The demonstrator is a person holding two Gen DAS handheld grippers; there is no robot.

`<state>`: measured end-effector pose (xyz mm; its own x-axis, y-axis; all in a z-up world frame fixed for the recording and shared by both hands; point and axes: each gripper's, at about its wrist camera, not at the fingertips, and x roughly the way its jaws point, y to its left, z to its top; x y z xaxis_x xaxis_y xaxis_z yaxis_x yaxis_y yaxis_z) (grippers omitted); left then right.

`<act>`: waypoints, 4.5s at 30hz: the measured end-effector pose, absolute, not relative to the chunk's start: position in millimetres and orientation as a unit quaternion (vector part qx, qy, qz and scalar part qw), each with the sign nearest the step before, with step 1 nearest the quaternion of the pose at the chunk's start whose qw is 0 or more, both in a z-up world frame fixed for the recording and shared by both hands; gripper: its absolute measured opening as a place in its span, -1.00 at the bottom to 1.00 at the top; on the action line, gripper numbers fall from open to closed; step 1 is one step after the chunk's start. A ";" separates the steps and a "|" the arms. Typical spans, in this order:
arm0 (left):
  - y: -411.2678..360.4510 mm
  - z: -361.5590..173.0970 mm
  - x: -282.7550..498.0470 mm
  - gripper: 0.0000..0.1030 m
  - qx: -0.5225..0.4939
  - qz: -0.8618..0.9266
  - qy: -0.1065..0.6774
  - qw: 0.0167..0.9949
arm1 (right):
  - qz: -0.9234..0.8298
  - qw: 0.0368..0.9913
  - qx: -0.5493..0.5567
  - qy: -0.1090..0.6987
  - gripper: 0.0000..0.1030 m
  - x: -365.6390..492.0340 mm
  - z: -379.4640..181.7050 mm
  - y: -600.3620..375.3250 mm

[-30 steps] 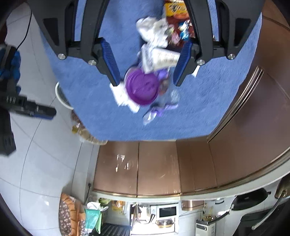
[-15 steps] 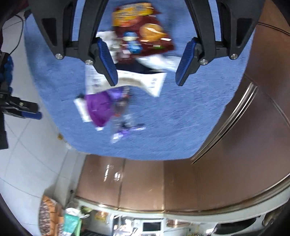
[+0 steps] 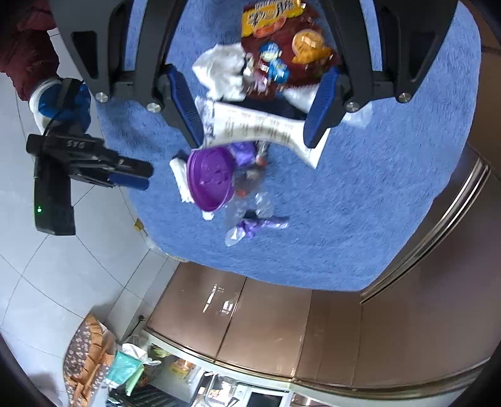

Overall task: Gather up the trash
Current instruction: 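Return both tools to the trash pile on the towel, then grasp the purple cup lid with the left tool while the right tool grasps the white tissue, then carry the lid and tissue over the bin and open both tools, then return both tools to the remaining trash on the towel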

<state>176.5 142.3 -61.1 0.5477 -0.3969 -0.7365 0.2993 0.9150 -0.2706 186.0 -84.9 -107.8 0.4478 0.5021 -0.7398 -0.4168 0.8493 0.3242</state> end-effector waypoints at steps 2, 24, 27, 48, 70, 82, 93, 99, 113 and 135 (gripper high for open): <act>132.3 -61.8 186.2 0.25 -0.049 -0.199 0.435 0.877 | 0.266 0.849 0.050 0.453 0.01 192.0 -112.3 -87.0; 14.1 -87.3 284.0 0.23 0.194 -0.320 0.480 0.793 | 0.260 0.821 0.127 0.491 -0.16 255.9 -159.6 -114.8; 11.1 -94.4 288.8 0.23 0.216 -0.308 0.485 0.789 | 0.261 0.814 0.136 0.500 -0.16 262.7 -170.4 -113.0; 2.3 -99.3 280.6 -0.77 0.226 -0.312 0.514 0.766 | 0.272 0.809 0.148 0.501 -0.88 251.8 -177.6 -129.3; -18.9 19.2 220.5 -0.78 0.179 -0.273 0.391 0.861 | 0.208 0.879 0.130 0.409 -0.90 167.2 -87.5 -186.8; -181.8 -7.7 256.8 -0.78 0.165 -0.323 0.400 0.842 | 0.041 0.917 0.131 0.375 -0.90 146.1 -80.7 -319.0; -353.5 -104.1 308.4 -0.78 0.186 -0.334 0.449 0.808 | -0.096 0.907 0.103 0.397 -0.89 171.8 -130.3 -418.3; -403.1 -151.6 329.9 -0.76 0.183 -0.314 0.476 0.801 | -0.130 0.889 0.102 0.427 -0.86 195.7 -171.0 -451.0; -395.0 -155.5 334.6 -0.16 0.113 -0.318 0.486 0.806 | -0.169 0.868 0.110 0.453 -0.09 203.6 -207.0 -477.0; -182.0 13.4 172.8 -0.07 0.064 -0.283 0.327 0.899 | -0.034 0.947 0.103 0.304 0.18 119.0 -25.6 -338.6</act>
